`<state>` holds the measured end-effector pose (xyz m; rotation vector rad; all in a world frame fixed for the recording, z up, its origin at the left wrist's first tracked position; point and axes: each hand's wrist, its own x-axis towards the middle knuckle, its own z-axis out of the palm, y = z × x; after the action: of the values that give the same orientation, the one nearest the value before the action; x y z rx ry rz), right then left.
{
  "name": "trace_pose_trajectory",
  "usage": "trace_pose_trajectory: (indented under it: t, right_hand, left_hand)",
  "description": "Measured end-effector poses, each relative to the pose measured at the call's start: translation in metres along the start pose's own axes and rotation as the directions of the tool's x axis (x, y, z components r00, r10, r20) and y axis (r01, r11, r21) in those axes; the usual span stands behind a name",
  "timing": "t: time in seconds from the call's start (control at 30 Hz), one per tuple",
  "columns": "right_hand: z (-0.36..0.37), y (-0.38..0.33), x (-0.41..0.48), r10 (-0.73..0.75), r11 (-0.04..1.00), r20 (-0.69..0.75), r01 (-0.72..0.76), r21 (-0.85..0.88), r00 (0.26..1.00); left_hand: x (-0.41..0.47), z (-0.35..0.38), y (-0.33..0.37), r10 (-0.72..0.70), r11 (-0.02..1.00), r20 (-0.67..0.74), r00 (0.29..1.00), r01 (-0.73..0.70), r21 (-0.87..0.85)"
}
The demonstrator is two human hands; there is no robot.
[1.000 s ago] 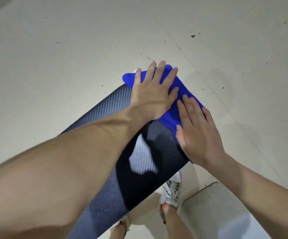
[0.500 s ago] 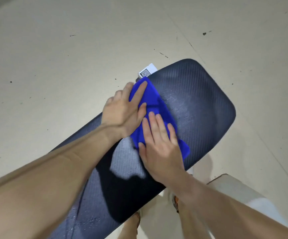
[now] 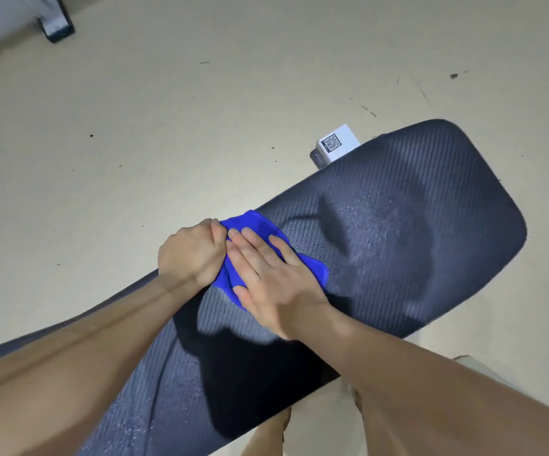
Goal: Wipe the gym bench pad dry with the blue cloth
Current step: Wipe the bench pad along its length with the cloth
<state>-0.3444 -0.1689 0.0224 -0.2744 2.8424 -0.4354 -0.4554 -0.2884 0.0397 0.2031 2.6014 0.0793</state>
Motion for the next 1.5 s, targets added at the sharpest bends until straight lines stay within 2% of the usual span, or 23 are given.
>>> trace_pose_trajectory:
  t: [0.17,0.27,0.43,0.6,0.67,0.7,0.77,0.83,0.9,0.97,1.0,1.07,1.13,1.23,1.37,1.43,1.5]
  right_hand:
    - [-0.028,0.066,0.013,-0.061,0.995,0.031,0.063,-0.083,0.998]
    - [-0.048,0.125,0.009,-0.02,0.996,0.065,0.025,-0.081,0.998]
    - [-0.07,0.213,-0.009,0.075,0.974,0.0,-0.073,-0.216,0.997]
    - [-0.079,0.268,-0.024,0.203,0.972,-0.083,-0.211,-0.107,0.976]
    - [-0.084,0.282,-0.033,0.283,0.959,-0.1,-0.28,0.044,0.954]
    - [-0.085,0.287,-0.041,0.374,0.919,-0.102,-0.355,0.17,0.922]
    - [-0.088,0.287,-0.059,0.592,0.76,-0.086,-0.52,0.389,0.802]
    - [-0.079,0.275,-0.066,0.688,0.67,-0.098,-0.578,0.466,0.719]
    - [-0.068,0.267,-0.078,0.69,0.677,-0.149,-0.558,0.481,0.708]
    - [-0.057,0.263,-0.094,0.678,0.718,-0.183,-0.588,0.371,0.712]
    - [-0.053,0.259,-0.105,0.7,0.709,-0.202,-0.632,0.314,0.685]
    - [-0.046,0.249,-0.118,0.718,0.693,-0.194,-0.663,0.285,0.668]
    - [-0.043,0.239,-0.129,0.7,0.707,-0.19,-0.631,0.321,0.688]
    - [-0.038,0.231,-0.155,0.712,0.69,-0.173,-0.63,0.357,0.681]
    - [-0.038,0.223,-0.196,0.717,0.669,-0.121,-0.629,0.396,0.687]
    - [-0.041,0.222,-0.204,0.711,0.658,-0.069,-0.627,0.416,0.7]
    - [-0.046,0.215,-0.202,0.703,0.663,-0.091,-0.603,0.444,0.705]
  left_hand:
    - [0.017,-0.005,0.051,-0.003,1.0,0.026,1.0,0.003,-0.022]
    - [0.036,-0.003,0.106,0.092,0.995,-0.014,0.996,-0.092,-0.021]
    - [0.052,-0.006,0.204,0.147,0.986,-0.117,0.982,-0.154,-0.058]
    - [0.064,0.002,0.279,0.304,0.944,-0.25,0.919,-0.327,-0.053]
    - [0.07,0.005,0.307,0.302,0.945,-0.172,0.937,-0.319,-0.076]
    - [0.071,0.009,0.32,0.321,0.939,-0.131,0.938,-0.334,-0.086]
    - [0.067,0.016,0.348,0.432,0.896,-0.136,0.891,-0.441,-0.044]
    - [0.062,0.021,0.354,0.521,0.852,-0.14,0.842,-0.523,0.028]
    - [0.054,0.026,0.356,0.608,0.793,-0.061,0.791,-0.601,0.101]
    - [0.042,0.03,0.354,0.683,0.715,-0.004,0.731,-0.667,0.208]
    - [0.034,0.032,0.353,0.711,0.681,0.006,0.703,-0.691,0.244]
    - [0.021,0.042,0.345,0.704,0.687,0.005,0.71,-0.683,0.248]
    - [0.006,0.051,0.341,0.695,0.702,-0.007,0.719,-0.675,0.228]
    - [-0.018,0.056,0.332,0.728,0.676,-0.045,0.684,-0.706,0.212]
    - [-0.029,0.053,0.294,0.751,0.636,0.034,0.66,-0.735,0.234]
    - [-0.037,0.052,0.27,0.737,0.635,0.074,0.672,-0.726,0.264]
    - [-0.047,0.051,0.255,0.713,0.648,0.113,0.692,-0.711,0.272]
